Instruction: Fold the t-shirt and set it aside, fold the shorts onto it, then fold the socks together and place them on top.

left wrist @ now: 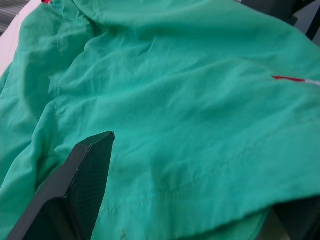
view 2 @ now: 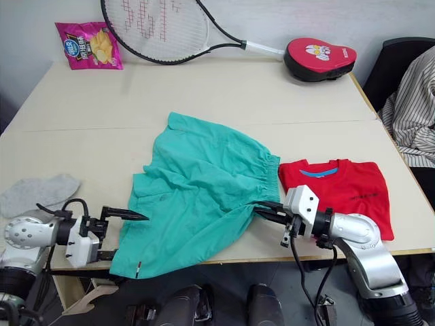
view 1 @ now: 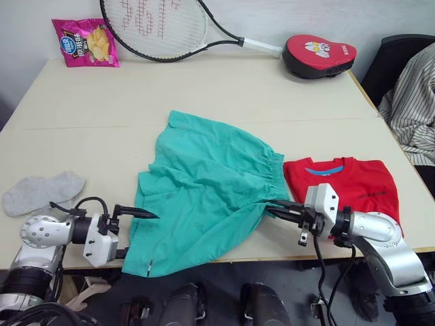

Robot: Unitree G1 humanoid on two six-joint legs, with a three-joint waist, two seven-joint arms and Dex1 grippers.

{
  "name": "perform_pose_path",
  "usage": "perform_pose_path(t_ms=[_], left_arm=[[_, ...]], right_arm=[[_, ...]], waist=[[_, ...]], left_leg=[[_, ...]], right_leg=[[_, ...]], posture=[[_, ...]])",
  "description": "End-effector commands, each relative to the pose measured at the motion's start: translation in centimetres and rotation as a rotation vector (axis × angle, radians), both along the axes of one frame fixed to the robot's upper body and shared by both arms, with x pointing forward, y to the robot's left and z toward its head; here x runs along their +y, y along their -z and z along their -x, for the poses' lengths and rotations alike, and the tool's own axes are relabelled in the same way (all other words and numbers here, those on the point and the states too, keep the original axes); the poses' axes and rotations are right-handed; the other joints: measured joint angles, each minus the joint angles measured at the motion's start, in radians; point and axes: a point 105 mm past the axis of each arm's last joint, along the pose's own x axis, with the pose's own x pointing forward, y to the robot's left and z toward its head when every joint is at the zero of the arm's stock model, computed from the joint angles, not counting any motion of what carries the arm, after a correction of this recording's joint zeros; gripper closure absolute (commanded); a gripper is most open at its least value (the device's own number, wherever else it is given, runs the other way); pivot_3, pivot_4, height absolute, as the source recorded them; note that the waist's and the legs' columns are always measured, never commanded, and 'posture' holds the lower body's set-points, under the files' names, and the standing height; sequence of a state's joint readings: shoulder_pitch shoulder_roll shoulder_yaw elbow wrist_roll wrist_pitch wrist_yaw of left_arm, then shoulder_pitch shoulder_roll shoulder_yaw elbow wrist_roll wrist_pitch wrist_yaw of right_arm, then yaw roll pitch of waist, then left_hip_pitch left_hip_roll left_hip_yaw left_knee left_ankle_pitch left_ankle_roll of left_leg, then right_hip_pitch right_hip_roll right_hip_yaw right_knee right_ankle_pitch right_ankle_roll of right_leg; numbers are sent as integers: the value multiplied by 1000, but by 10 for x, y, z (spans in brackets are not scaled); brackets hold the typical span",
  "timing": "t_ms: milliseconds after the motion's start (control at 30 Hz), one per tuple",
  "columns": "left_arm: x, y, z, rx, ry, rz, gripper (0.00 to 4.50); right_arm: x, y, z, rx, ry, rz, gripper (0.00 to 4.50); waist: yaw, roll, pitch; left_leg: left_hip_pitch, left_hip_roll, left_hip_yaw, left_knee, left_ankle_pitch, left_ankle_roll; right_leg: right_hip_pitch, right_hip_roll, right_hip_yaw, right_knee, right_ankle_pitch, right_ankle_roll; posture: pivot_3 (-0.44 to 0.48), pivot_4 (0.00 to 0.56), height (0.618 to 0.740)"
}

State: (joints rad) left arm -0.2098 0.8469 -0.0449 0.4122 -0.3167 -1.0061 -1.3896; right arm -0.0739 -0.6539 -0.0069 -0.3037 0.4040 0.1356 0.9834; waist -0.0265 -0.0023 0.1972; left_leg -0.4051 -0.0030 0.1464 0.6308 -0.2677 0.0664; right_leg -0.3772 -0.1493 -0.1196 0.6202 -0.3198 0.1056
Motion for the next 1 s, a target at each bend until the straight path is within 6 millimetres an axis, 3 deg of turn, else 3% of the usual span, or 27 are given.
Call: perform_pose_path(t_ms=[33,267,400,533,700,933,1000], left_arm=[[-1,11,7,72,0,-9,933],[3,5,5,119,-57,46,3152],[-6,0,10,199,-83,131,4450],[2,-9,32,414,-148,172,4482],[11,-37,51,679,-237,193,4482],[-3,-101,15,727,-299,461,4482],[-4,-123,-10,725,-314,600,4482]], right_arm=[[0,-4,0,-31,1,-13,4500],[-1,-2,-1,-32,9,-11,4500],[-1,-1,0,-13,5,-16,4500],[-2,-8,8,10,-15,-49,4500],[-9,-10,22,68,-54,-11,4500],[-7,-38,20,169,-59,-148,4500],[-7,-51,11,229,-47,-223,4500]], waist=[[0,0,0],[1,0,0],[-1,0,0],[-7,-2,1],[-1,-1,1],[14,-1,2],[16,-1,2]], left_leg=[[0,0,0,0,0,0],[0,0,0,0,0,0],[0,0,0,0,0,0],[0,1,0,-1,0,0],[0,2,0,0,0,-1],[0,2,-1,0,0,-1],[0,2,-1,-1,0,-2]], right_leg=[[0,0,0,0,0,0],[0,0,0,0,0,0],[0,0,0,0,0,0],[-1,0,1,0,0,0],[0,1,1,0,0,-1],[0,1,2,-1,0,-1],[-1,1,2,-1,0,-1]], posture=[[0,150,740],[0,150,740],[0,150,740],[0,150,740],[0,150,740],[0,150,740],[0,150,740]])
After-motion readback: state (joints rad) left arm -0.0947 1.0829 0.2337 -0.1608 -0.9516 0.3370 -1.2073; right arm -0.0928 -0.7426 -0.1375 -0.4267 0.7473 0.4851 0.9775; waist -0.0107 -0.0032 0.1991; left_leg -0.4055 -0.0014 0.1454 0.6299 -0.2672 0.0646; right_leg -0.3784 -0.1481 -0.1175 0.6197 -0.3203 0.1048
